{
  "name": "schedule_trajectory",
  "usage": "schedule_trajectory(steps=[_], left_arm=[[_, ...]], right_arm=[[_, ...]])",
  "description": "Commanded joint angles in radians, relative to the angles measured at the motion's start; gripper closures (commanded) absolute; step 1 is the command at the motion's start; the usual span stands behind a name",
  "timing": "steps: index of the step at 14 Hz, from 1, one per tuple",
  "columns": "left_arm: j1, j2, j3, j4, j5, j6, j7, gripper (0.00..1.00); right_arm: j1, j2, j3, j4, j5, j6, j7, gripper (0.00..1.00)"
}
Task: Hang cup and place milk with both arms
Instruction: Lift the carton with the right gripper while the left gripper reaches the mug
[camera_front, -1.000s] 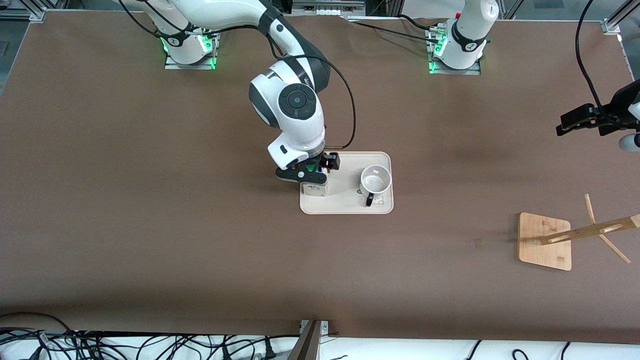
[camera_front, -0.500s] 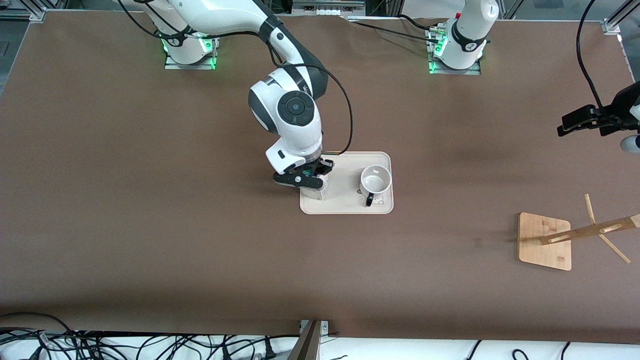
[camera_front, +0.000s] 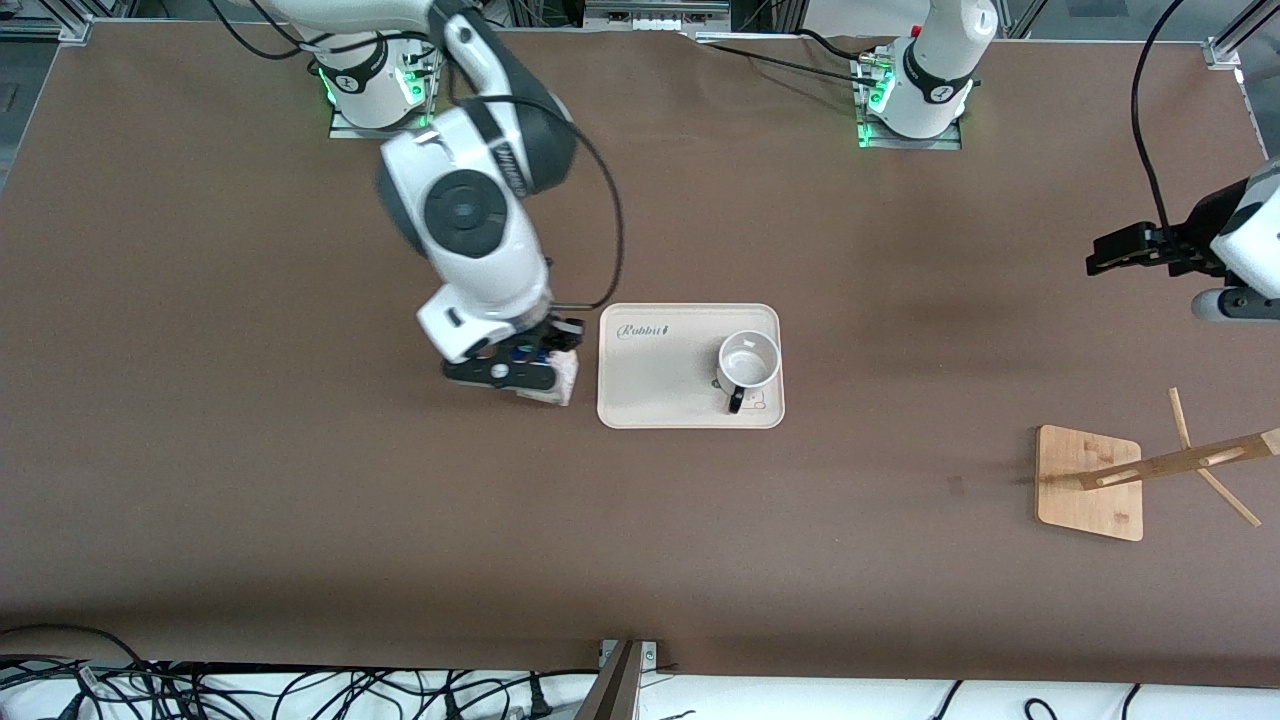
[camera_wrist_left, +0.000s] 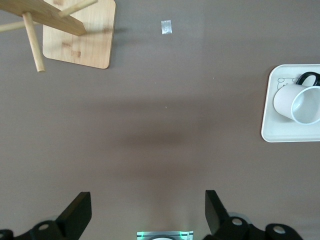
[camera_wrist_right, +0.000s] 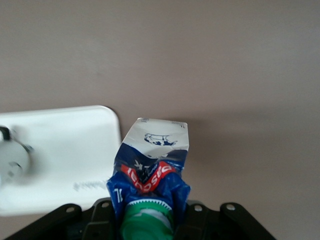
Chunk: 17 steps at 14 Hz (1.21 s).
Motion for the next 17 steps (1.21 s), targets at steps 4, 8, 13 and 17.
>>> schedule_trajectory(steps=[4,8,13,17], left_arm=[[-0.026,0.054,-0.137,0.029,-0.080,-0.090,-0.015,0.00],[-0.078,0.174,-0.249,0.075,-0.088,0.011,-0.045,0.00],[-0.199,0.273,-0.252,0.092,-0.211,0.241,-0.092,0.00],[-0.295,0.347,-0.249,0.083,-0.179,0.361,-0.210,0.00]], right_arm=[[-0.125,-0.138,-0.091,-0.252,0.032,-0.019,-0.421,0.68],[-0.125,-0.234,-0.142,-0.533,0.032,0.173,-0.536,0.68],[-0.126,-0.248,-0.166,-0.693,0.033,0.350,-0.587,0.55],[-0.126,-0.248,-0.168,-0.676,0.055,0.361,-0.567,0.00]])
